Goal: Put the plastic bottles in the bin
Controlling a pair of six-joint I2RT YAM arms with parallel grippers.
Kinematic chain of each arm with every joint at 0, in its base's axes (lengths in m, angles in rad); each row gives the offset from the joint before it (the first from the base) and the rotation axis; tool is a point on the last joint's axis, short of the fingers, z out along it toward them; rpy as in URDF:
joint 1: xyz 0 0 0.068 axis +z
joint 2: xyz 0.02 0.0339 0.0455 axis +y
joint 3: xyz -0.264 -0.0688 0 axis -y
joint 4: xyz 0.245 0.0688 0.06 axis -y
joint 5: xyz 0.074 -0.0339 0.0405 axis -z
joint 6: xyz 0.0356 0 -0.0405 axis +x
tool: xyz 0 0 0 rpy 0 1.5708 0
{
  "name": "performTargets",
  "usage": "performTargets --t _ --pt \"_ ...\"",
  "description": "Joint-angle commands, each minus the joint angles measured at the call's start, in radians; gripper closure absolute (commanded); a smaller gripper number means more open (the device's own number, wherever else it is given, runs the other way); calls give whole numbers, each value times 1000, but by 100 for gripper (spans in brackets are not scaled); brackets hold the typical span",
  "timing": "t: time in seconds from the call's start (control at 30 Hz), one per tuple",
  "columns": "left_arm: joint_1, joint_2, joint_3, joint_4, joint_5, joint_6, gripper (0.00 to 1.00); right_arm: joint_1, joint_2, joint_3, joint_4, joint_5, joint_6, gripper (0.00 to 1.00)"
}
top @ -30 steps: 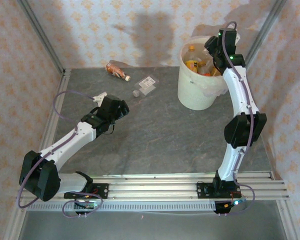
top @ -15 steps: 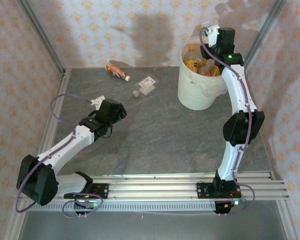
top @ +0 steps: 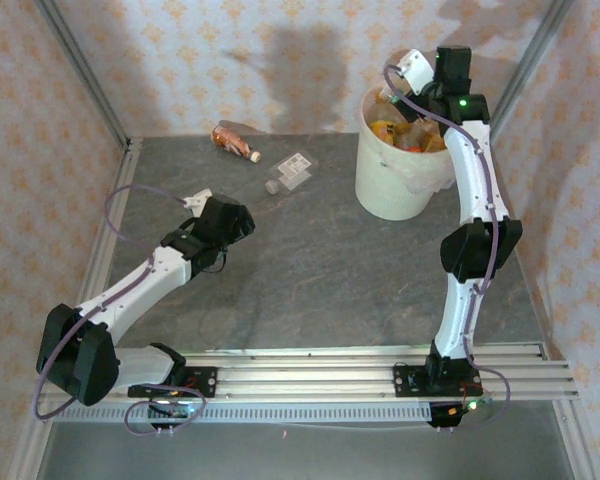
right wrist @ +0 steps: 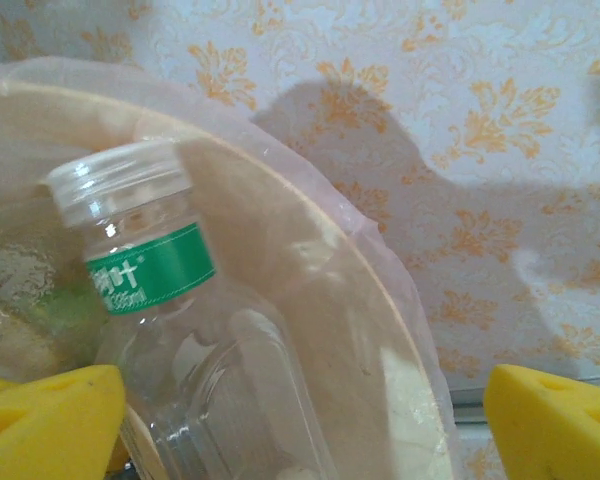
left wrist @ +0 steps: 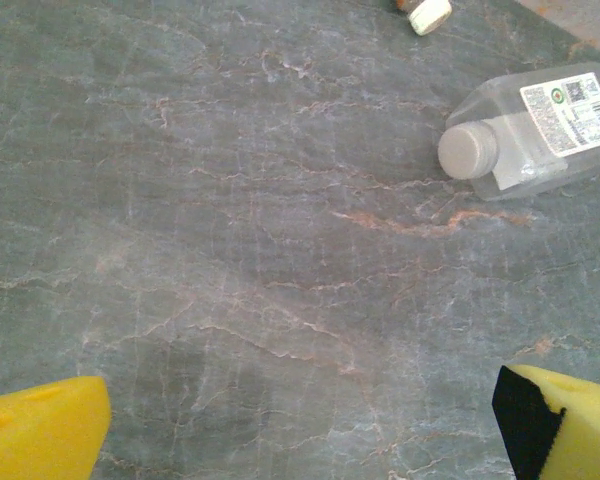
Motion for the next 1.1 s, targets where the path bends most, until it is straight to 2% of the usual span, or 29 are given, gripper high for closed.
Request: performTargets --t 0.0,0.2,0.37,0.57,0.77,0.87,1.0,1.07 --pt "6 22 35 -9 -5 15 0 -6 -75 13 49 -15 81 1" --pt "6 89 78 29 35 66 0 -6 -141 -73 165 54 293 1" --pt "6 154 142 23 67 80 0 -4 -49 -13 106 152 386 1" --pt "6 179 145 24 82 61 0 14 46 26 47 246 290 1" --pt "6 161 122 27 82 80 0 13 31 -64 47 393 107 1" --pt "6 172 137 45 98 148 0 14 18 -78 86 506 63 1" --pt "7 239 214 42 75 273 0 19 -22 -76 92 487 55 1" --pt "6 288 263 50 80 335 0 22 -44 -63 87 468 105 1"
